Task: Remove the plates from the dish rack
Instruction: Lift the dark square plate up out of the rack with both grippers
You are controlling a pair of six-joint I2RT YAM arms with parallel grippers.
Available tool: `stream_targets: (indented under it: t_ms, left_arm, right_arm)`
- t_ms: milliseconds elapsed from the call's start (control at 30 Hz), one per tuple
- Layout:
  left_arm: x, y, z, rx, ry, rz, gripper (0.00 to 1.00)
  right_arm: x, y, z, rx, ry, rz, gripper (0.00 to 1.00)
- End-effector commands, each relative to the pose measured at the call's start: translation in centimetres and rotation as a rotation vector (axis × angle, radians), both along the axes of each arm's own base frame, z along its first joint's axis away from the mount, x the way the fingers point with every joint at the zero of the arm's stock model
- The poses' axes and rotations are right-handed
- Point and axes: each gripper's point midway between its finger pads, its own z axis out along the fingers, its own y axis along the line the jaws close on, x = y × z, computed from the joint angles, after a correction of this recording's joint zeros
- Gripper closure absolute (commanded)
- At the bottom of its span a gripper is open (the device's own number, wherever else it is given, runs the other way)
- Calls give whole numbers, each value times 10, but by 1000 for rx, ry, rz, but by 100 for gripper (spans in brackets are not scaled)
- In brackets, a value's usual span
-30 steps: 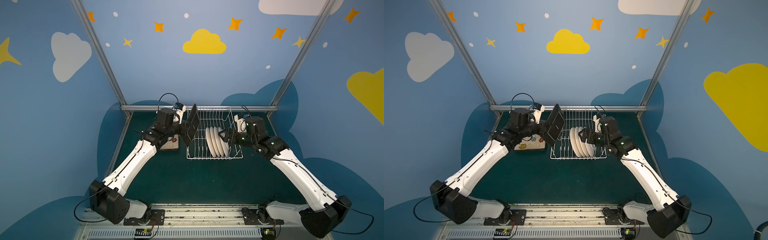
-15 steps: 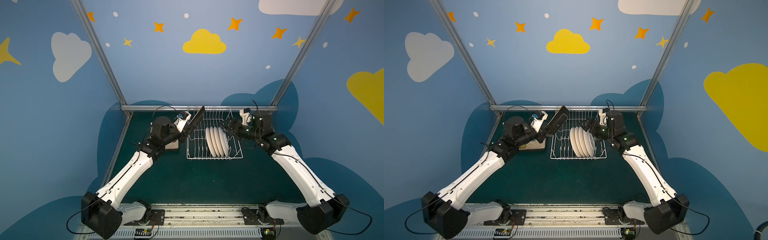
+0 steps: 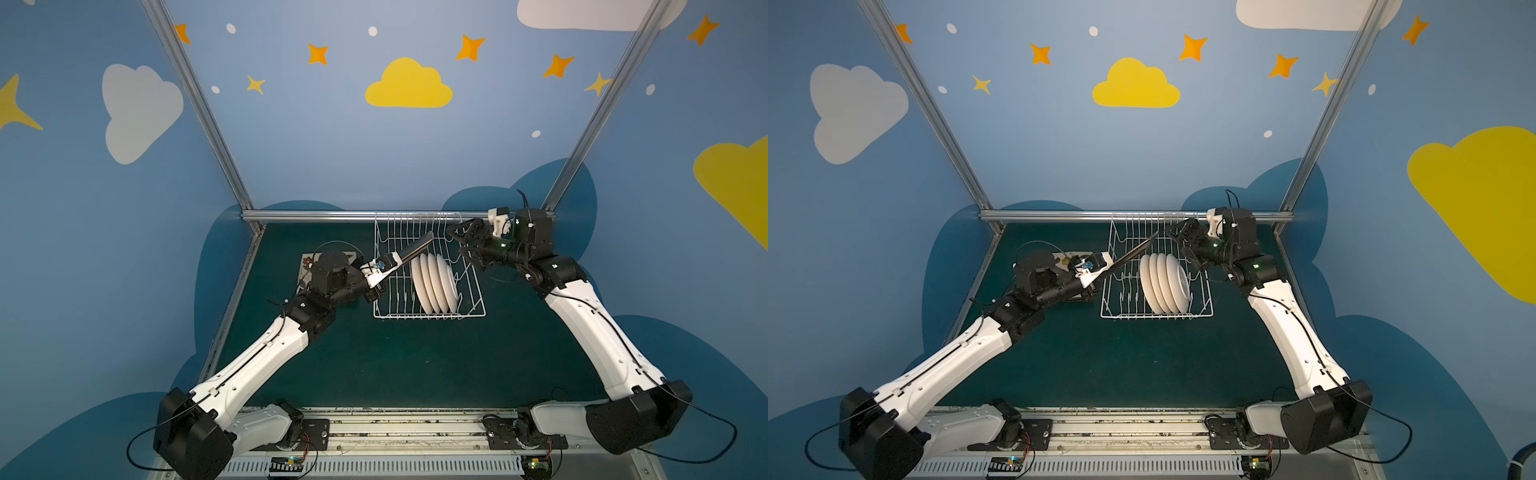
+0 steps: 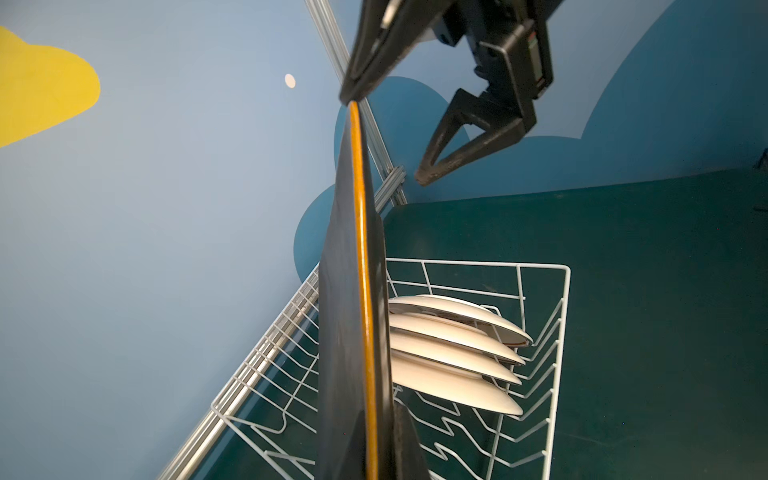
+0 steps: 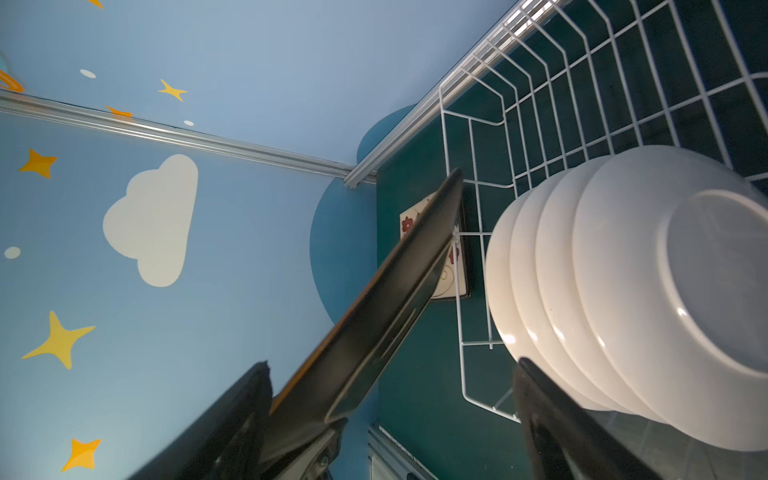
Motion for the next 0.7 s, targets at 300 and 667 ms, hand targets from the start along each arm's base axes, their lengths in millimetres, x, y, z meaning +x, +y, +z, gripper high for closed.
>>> stream_targets:
  t_ms: [300, 667]
  left_arm:
    - [-29, -1, 89, -33, -478, -49, 97]
    - [-32, -2, 75, 34, -508, -59, 97]
  right_arm:
    - [3, 29, -7, 73, 97, 163, 20]
    - [-3, 42, -27, 90, 224, 231, 37]
